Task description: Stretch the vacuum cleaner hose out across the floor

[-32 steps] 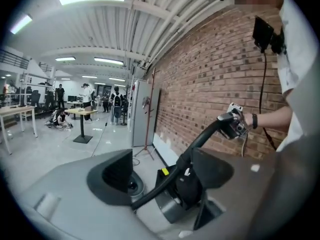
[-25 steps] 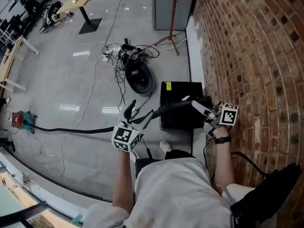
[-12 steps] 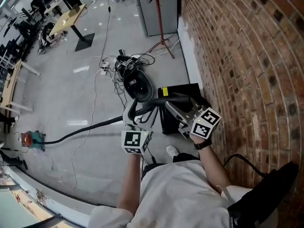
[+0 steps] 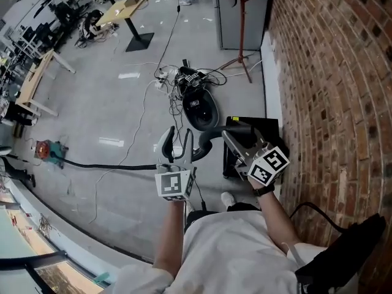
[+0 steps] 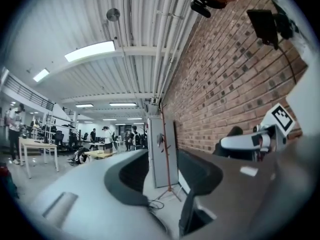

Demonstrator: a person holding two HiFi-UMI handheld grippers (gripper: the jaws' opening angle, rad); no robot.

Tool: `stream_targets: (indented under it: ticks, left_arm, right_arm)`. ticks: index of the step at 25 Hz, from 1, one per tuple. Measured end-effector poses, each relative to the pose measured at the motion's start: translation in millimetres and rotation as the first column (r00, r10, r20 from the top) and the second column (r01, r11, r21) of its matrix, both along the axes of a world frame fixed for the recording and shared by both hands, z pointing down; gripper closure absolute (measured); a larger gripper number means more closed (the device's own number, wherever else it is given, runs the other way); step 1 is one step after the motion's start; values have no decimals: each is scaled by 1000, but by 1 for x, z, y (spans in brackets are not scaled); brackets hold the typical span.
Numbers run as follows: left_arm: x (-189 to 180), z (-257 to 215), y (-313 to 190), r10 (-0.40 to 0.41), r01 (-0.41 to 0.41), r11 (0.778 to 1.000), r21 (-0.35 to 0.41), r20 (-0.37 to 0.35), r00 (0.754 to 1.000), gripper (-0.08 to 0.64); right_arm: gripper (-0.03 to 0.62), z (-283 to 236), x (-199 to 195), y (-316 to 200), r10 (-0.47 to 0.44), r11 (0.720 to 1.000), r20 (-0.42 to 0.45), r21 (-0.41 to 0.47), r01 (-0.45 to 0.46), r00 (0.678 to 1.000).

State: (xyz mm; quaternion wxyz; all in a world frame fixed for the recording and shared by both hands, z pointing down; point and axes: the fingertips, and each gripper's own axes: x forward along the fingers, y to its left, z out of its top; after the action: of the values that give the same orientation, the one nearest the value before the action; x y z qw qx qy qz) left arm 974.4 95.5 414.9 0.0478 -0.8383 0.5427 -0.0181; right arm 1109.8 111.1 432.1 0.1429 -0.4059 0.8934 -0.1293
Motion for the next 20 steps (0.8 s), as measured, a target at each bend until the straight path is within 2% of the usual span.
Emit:
stream_targets:
  ticks: [5, 7, 11, 14, 20]
  left_arm:
    - [-26, -2, 4, -112, 112, 994, 3, -29, 993, 457]
    - [-35, 0, 4, -156, 156, 988, -10, -34, 987, 547]
    - [-39, 1, 6, -198, 197, 980, -16, -43, 979, 555]
    - [-39, -2, 11, -199, 199, 980, -11, -55, 978, 557]
    - [-43, -4, 17, -210, 211, 978, -2, -55, 976, 557]
  right_arm:
    - [425, -9, -16, -4, -3, 999, -63, 46, 6, 998]
    - [425, -11, -23, -5, -11, 998, -76, 55, 15, 997]
    - [425, -12, -35, -4, -36, 998, -115, 55, 42, 993]
    - [426, -15, -45, -3, -52, 996, -138, 61, 61, 989]
    - [428, -22, -46, -7, -61, 995, -123, 69, 70, 991]
